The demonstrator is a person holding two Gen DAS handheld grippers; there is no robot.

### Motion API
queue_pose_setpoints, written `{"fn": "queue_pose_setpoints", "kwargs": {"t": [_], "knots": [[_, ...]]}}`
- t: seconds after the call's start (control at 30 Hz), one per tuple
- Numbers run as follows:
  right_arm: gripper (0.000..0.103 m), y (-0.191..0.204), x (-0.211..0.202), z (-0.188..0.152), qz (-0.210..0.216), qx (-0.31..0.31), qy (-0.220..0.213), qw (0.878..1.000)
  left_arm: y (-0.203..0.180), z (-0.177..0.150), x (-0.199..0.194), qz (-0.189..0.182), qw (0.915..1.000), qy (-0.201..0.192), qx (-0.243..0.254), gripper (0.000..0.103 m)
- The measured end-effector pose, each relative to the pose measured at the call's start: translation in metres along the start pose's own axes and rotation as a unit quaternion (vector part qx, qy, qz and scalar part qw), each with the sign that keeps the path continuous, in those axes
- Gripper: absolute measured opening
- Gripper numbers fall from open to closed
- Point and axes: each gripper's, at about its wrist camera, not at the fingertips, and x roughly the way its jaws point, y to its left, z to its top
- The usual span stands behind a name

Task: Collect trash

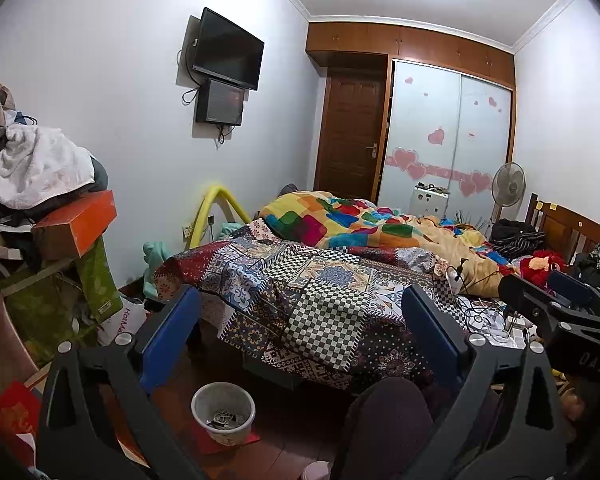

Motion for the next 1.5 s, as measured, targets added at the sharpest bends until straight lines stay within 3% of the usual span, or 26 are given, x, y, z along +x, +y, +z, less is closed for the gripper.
{"fn": "queue_pose_setpoints", "kwargs": {"t": [1.5], "knots": [[0.103, 0.0037, -0.0020, -0.0050, 0.004, -0.004, 0.004, 1.000, -0.0066, -0.0036, -0.0033, -0.002, 1.0000, -0.003, 0.005, 0.102]]}}
